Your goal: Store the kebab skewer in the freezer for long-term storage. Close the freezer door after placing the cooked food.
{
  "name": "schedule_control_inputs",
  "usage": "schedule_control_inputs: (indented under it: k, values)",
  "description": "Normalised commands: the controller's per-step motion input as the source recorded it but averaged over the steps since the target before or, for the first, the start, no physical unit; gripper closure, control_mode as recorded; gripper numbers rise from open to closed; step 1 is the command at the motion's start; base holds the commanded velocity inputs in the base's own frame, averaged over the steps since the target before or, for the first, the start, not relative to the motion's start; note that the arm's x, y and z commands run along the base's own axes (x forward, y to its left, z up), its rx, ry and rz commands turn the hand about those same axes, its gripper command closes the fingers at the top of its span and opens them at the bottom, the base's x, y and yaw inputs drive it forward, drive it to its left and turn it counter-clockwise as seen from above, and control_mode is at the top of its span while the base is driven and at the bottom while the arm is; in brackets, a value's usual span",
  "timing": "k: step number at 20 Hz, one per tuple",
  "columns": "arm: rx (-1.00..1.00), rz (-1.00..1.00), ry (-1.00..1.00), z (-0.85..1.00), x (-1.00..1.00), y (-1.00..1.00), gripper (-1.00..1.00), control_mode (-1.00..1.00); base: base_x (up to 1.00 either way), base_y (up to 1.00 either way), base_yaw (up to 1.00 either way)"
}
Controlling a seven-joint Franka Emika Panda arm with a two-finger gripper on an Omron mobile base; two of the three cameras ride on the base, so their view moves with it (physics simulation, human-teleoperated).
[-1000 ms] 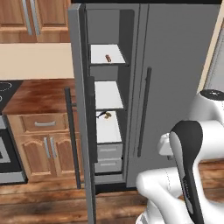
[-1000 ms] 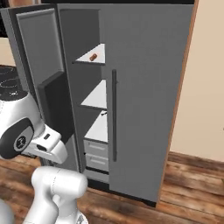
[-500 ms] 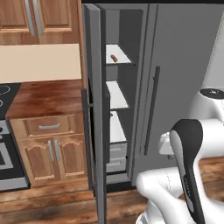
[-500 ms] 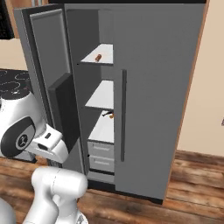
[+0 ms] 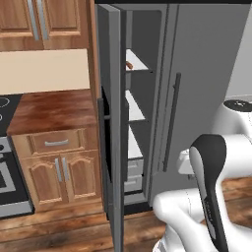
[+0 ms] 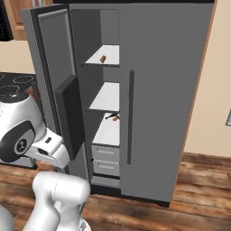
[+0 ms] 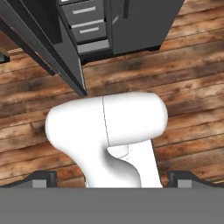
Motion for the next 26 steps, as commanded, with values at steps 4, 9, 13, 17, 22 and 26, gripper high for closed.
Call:
schedule_control_inputs:
  k: [4, 9, 13, 17, 22, 26]
  values:
    - [0.00, 0.00, 0.00, 0.00, 0.00, 0.00, -1.00, 1.00, 0.00, 0.06, -0.02]
    - [0.00, 0.00, 0.00, 0.00, 0.00, 0.00, -1.00, 1.00, 0.00, 0.03, 0.00]
    - [0.00, 0.00, 0.00, 0.00, 0.00, 0.00, -1.00, 1.00, 0.00, 0.00, 0.00]
    - [-0.02, -0.04, -0.09, 0.02, 0.00, 0.08, -1.00, -1.00, 0.00, 0.00, 0.00]
    - [-0.04, -0.27, -0.17, 0.00, 0.05, 0.52, -1.00, -1.00, 0.00, 0.00, 0.00]
    - [-0.11, -0.33, -0.12, 0.00, 0.28, 0.93, -1.00, -1.00, 0.00, 0.00, 0.00]
